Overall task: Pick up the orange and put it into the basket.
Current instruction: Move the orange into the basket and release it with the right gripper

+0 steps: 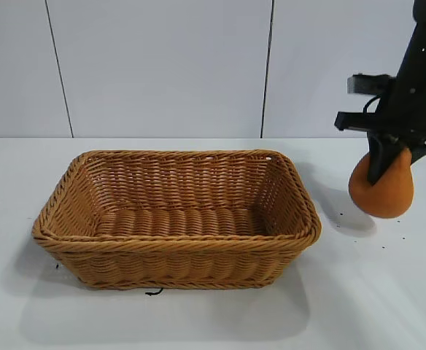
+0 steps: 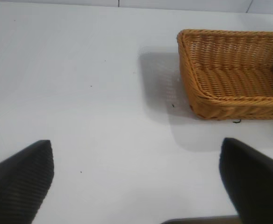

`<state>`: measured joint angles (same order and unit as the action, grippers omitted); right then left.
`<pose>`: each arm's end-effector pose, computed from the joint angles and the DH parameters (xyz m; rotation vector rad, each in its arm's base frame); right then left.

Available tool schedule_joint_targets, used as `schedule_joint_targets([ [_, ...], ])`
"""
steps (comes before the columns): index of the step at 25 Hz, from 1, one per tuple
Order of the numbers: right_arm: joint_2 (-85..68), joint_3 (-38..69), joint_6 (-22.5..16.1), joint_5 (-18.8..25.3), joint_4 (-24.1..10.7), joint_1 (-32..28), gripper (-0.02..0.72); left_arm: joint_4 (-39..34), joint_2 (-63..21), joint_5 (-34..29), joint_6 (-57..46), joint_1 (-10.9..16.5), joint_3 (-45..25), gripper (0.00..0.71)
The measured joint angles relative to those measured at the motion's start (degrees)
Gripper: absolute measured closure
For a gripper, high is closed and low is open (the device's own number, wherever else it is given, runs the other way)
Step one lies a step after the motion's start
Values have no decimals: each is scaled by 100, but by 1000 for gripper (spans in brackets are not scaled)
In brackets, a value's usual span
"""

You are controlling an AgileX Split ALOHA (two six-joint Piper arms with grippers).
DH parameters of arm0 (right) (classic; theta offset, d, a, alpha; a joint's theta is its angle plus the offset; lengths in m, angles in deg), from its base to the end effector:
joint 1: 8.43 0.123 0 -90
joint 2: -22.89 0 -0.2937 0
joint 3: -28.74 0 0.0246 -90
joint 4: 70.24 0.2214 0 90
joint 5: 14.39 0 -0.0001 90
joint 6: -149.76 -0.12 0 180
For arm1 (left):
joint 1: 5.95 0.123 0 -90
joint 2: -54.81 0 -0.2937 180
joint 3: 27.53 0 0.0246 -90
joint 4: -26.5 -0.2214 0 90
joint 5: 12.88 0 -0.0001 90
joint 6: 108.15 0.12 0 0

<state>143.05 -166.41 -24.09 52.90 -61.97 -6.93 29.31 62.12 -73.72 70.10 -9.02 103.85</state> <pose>0.3835 0.0260 0.2255 -0.1298 2.9928 0.1970 -0.0149 -0.0043 0.2507 0.0260 2.0387 -0.1114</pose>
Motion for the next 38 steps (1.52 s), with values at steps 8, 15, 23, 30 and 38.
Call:
schedule_joint_targets([
  [8,-390,0,26,72,328,116,605,0,0,0,0,0,0,18],
  [15,-408,0,56,-236,447,1192,605,0,0,0,0,0,0,18],
  [23,-338,0,5,-1067,428,2654,605,0,0,0,0,0,0,18],
  [30,361,8,-313,-1946,278,3217,605,-17,0,0,0,0,0,18],
  [38,1273,12,-340,-2444,274,3503,605,-17,0,0,0,0,0,18],
])
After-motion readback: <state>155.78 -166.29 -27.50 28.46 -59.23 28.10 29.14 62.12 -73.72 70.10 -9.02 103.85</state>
